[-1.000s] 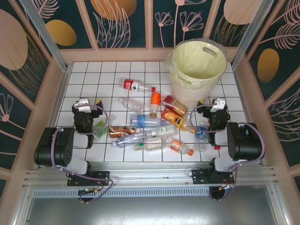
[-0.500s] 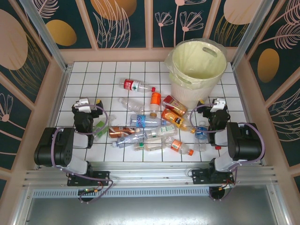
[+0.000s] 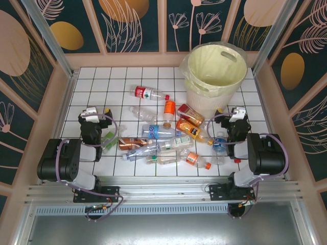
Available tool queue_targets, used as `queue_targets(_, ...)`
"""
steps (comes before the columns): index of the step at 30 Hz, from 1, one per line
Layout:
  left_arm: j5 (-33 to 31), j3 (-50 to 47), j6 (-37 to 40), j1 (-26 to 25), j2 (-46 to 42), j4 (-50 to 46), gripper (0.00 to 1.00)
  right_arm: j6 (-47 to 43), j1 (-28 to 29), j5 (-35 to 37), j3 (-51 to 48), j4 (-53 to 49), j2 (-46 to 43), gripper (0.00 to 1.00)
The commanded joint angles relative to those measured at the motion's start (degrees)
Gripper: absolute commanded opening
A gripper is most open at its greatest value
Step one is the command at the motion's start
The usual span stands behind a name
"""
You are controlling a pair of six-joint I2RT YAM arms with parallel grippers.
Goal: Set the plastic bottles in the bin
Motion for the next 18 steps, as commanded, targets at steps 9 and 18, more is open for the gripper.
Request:
queue_targets(9,0.9,0.4,-0.3,0.5,0.0,1.1,0.99,0.4,0.0,-1.1,0.5,1.1,-0.1,0.99)
queue_targets(18,1.0,-2.1,-0.4,0.4,-3.4,2.6,0.99,0.0,0.8,0.8,0.2,-1.4,-3.9,0.99)
